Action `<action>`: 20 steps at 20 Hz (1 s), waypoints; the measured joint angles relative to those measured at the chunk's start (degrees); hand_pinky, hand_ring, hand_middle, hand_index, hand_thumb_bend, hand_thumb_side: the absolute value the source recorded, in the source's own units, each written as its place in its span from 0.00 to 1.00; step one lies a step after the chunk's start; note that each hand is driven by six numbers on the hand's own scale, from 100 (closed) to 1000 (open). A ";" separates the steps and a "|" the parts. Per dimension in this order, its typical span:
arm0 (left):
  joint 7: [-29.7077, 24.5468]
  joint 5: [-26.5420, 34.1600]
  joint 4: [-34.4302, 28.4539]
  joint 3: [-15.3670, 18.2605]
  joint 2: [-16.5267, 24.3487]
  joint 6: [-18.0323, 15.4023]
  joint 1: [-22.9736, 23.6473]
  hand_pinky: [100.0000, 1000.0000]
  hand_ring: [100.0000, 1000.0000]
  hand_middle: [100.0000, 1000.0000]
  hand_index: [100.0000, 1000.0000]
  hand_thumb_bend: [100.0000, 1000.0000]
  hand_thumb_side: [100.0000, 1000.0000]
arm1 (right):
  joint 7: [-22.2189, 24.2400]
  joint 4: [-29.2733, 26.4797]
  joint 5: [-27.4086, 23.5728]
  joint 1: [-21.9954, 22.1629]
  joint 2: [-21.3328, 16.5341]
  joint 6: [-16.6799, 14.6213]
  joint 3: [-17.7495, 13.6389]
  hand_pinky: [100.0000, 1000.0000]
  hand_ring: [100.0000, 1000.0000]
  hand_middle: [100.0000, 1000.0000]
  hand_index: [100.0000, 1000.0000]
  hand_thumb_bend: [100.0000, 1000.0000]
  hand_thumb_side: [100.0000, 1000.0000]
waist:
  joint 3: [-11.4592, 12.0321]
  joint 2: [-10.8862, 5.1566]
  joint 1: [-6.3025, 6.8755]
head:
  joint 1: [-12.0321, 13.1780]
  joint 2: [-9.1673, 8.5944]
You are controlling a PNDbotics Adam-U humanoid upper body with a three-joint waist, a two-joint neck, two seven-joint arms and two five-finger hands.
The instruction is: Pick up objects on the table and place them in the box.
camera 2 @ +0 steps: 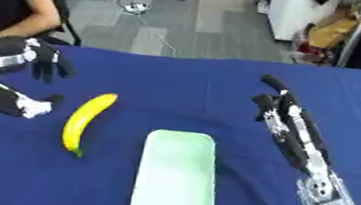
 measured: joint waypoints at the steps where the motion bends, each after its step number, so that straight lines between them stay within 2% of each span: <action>1: 0.15 -1.26 2.46 -0.33 -0.50 0.43 -1.21 0.41 0.48 0.51 0.74 0.00 0.47 | 0.00 0.01 0.00 0.01 0.00 0.00 0.06 0.51 0.73 0.93 0.99 0.24 0.93 | 0.07 -0.28 0.05 | 0.00 0.02; 3: 1.00 -4.14 8.37 -0.81 -1.77 1.39 -3.42 0.42 0.50 0.52 0.74 0.00 0.49 | 0.03 0.08 0.01 0.09 0.00 0.03 0.19 0.51 0.73 0.93 0.99 0.24 0.93 | 0.07 -0.52 0.18 | 0.01 0.02; 4: 1.65 -5.59 11.56 -0.85 -2.59 1.86 -4.37 0.44 0.54 0.54 0.75 0.00 0.51 | 0.10 0.18 0.01 0.22 0.01 0.09 0.22 0.51 0.73 0.93 0.99 0.24 0.93 | 0.00 -0.54 0.20 | 0.02 0.03; 9: 5.42 -10.85 23.92 -0.46 -5.92 2.43 -6.58 0.44 0.55 0.55 0.76 0.00 0.54 | 0.22 0.32 0.01 0.27 0.02 0.19 0.46 0.51 0.73 0.93 0.99 0.24 0.93 | -0.19 -0.67 0.25 | 0.03 0.04; 13: 6.84 -12.31 27.71 -0.09 -6.97 1.71 -7.03 0.45 0.57 0.57 0.75 0.00 0.57 | 0.22 0.33 0.01 0.44 0.02 0.19 0.53 0.51 0.73 0.93 0.99 0.24 0.93 | -0.20 -0.67 0.42 | 0.03 0.04; 20: 7.29 -12.91 30.13 0.41 -8.55 1.41 -7.96 0.47 0.59 0.57 0.75 0.00 0.65 | 0.26 0.33 0.01 0.44 0.02 0.18 0.56 0.51 0.73 0.93 0.99 0.24 0.93 | -0.50 -0.67 0.47 | 0.06 0.04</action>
